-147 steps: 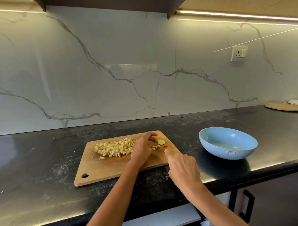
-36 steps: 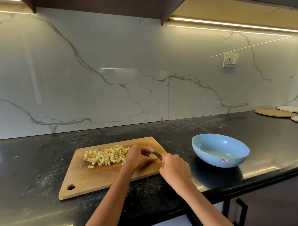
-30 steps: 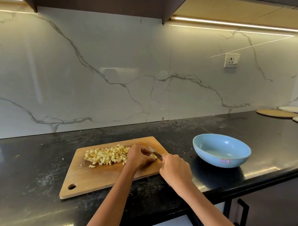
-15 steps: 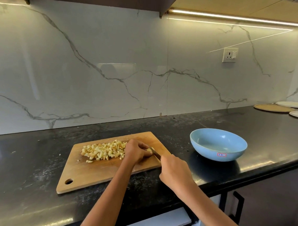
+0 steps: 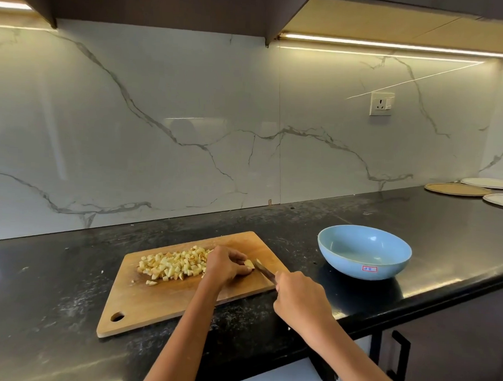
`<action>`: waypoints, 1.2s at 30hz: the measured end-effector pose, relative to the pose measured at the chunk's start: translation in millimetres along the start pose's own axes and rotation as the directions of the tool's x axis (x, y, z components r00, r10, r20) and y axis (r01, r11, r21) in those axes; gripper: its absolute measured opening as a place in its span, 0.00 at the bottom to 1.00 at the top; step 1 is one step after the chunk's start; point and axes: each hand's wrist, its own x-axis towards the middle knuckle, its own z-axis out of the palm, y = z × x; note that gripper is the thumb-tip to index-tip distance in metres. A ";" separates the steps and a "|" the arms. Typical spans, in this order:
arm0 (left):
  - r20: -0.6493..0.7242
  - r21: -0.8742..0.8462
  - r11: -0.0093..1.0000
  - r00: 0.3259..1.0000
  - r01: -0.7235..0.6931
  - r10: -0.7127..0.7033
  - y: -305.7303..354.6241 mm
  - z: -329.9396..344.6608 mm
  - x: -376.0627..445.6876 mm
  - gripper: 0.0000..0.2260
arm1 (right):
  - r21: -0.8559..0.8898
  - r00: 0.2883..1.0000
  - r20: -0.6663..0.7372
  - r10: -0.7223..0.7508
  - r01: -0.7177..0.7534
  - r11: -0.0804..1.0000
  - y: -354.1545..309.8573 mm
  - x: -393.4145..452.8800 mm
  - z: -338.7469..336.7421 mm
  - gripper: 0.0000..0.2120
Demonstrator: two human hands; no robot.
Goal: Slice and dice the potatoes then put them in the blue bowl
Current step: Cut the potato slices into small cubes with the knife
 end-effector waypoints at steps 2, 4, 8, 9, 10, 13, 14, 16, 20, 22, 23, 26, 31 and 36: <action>0.004 0.009 1.000 1.000 -0.009 0.009 0.5 -0.1 -0.4 0.14 | -0.001 1.000 -0.003 -0.005 0.005 1.000 0.0 1.6 -1.7 0.08; 0.011 0.006 1.000 1.000 -0.019 0.019 0.4 -0.2 -0.4 0.14 | -0.005 1.000 -0.007 -0.010 0.010 1.000 -1.6 3.7 -4.6 0.09; 0.026 0.000 1.000 0.999 -0.021 0.021 0.6 -1.7 -0.8 0.13 | 0.002 1.000 -0.006 -0.028 0.028 1.000 -4.6 7.7 -10.7 0.09; 0.028 -0.004 1.000 0.999 -0.020 0.020 0.6 -1.7 -0.5 0.13 | -0.003 1.000 -0.006 -0.028 0.028 1.000 -5.0 8.0 -11.7 0.09; 0.026 -0.008 1.000 0.999 -0.018 0.019 0.4 -1.8 -0.5 0.13 | -0.009 1.000 -0.003 -0.022 0.022 1.000 -5.5 8.2 -12.3 0.09; 0.031 -0.011 1.000 0.999 -0.015 0.015 0.9 -2.2 -0.3 0.14 | -0.006 1.000 0.002 0.000 0.000 1.000 -6.9 8.5 -11.8 0.09; 0.031 -0.011 1.000 0.999 -0.017 0.017 1.0 -2.3 -0.1 0.14 | 0.000 1.000 0.000 0.006 -0.006 1.000 -7.5 8.6 -11.2 0.09; 0.025 -0.010 1.000 0.999 -0.022 0.022 1.0 -2.6 0.1 0.13 | 0.010 1.000 -0.004 0.010 -0.010 1.000 -9.5 8.8 -9.3 0.08; 0.005 -0.004 1.000 1.000 -0.019 0.019 0.5 -3.0 -0.1 0.12 | 0.022 1.000 -0.011 -0.001 0.001 1.000 -14.9 9.5 -5.6 0.07; -0.003 -0.009 1.000 1.000 -0.007 0.007 1.0 -2.6 -0.1 0.11 | 0.015 1.000 -0.015 -0.004 0.004 1.000 -17.2 10.1 -4.3 0.07; -0.006 -0.014 1.000 1.000 -0.002 0.002 0.9 -2.3 0.2 0.11 | 0.013 1.000 -0.013 -0.004 0.004 1.000 -17.9 10.2 -3.5 0.07; -0.015 -0.019 1.000 1.000 0.008 -0.008 0.6 -1.4 0.9 0.10 | 0.011 1.000 -0.017 -0.009 0.009 1.000 -20.5 9.2 -0.7 0.08; -0.037 -0.014 0.999 0.999 0.030 -0.030 0.3 1.2 2.9 0.09 | -0.006 0.998 -0.040 -0.043 0.042 0.999 -23.3 6.5 6.1 0.10; -0.063 0.018 1.000 0.998 0.013 -0.011 1.2 2.6 3.5 0.08 | -0.073 0.997 -0.034 -0.076 0.073 0.995 -28.7 15.0 13.4 0.11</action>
